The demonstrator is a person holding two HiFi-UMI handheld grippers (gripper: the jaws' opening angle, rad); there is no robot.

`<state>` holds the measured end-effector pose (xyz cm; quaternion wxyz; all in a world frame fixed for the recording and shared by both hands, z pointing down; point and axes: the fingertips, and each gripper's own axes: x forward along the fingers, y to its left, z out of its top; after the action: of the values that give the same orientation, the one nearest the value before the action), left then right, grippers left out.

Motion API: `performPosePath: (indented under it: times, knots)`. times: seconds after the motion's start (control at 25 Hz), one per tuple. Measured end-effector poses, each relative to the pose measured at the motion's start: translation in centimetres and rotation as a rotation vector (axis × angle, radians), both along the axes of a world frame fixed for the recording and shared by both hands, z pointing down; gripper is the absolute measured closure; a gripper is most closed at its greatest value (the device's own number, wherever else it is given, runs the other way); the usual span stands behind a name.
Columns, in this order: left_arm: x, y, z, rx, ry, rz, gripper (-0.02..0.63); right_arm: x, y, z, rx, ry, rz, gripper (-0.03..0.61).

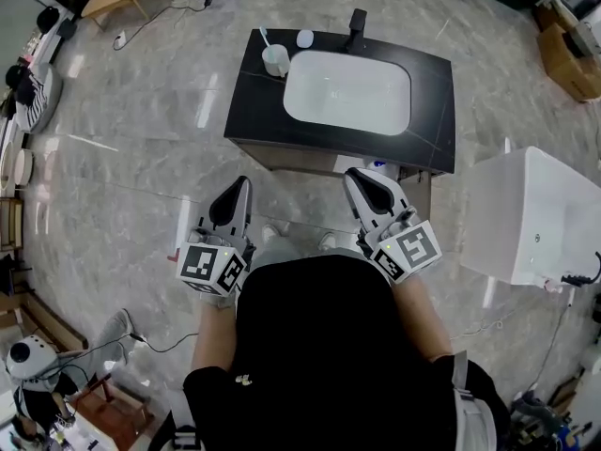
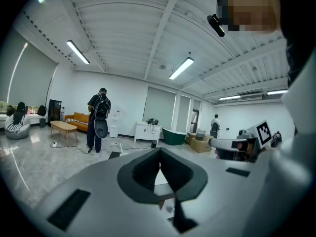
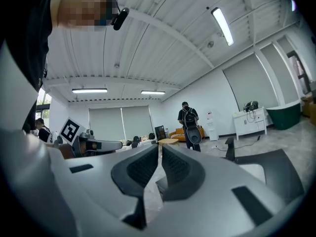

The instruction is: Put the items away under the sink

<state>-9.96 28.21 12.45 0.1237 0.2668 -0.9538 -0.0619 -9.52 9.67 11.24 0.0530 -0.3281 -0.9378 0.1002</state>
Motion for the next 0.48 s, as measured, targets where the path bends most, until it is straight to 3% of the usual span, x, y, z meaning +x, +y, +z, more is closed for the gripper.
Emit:
performPosePath:
  times: [0.24,0.48]
  knots:
    - [-2.3,0.8,0.7,0.017,0.019,-0.011,0.592,-2.5,0.2,0.6,-0.010,0.023,0.003,0.537]
    - [-7.0,3.4,1.1,0.040,0.015,0.017,0.592,-6.8,2.6,0.9,0.009,0.034,0.027,0.537]
